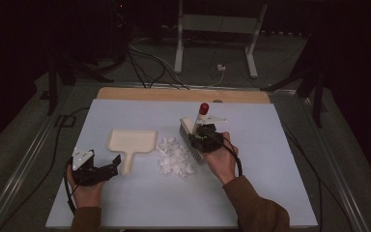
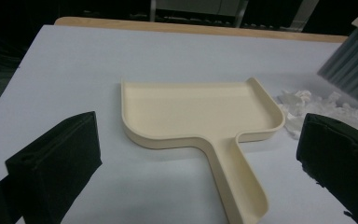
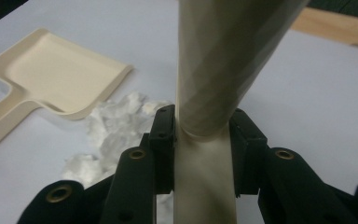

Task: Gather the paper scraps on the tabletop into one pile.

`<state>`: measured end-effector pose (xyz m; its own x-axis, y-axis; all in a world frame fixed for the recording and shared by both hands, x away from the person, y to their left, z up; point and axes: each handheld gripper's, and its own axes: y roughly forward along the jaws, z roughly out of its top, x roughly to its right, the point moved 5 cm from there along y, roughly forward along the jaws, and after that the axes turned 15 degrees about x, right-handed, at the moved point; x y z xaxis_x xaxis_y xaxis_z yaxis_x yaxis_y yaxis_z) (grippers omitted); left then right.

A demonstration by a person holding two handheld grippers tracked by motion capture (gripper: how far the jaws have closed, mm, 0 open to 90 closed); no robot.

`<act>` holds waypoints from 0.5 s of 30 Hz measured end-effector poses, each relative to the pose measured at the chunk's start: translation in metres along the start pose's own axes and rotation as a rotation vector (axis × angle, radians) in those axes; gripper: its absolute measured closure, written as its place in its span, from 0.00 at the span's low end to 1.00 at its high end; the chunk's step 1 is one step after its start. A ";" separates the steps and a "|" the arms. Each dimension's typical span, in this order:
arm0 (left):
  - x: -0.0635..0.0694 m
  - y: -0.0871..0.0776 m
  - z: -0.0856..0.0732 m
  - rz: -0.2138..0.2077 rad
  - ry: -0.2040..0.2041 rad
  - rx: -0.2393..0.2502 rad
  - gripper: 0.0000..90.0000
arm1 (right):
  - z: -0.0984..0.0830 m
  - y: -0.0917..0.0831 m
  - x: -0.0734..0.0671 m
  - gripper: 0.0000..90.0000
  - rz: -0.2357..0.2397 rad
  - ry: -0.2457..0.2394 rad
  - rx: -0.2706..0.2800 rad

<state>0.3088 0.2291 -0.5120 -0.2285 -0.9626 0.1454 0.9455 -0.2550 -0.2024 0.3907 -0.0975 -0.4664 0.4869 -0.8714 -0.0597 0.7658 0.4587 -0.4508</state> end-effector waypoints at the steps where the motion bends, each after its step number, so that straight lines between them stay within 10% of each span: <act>1: 0.000 0.000 0.000 0.000 0.001 0.000 0.01 | 0.002 0.001 0.002 0.75 0.007 -0.014 0.005; 15: -0.001 0.000 0.000 -0.001 -0.005 0.000 0.01 | 0.011 0.045 0.013 0.75 0.109 -0.289 -0.012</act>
<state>0.3092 0.2296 -0.5123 -0.2286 -0.9618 0.1504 0.9453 -0.2562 -0.2021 0.4360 -0.0867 -0.4779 0.6667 -0.7308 0.1464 0.6982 0.5436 -0.4659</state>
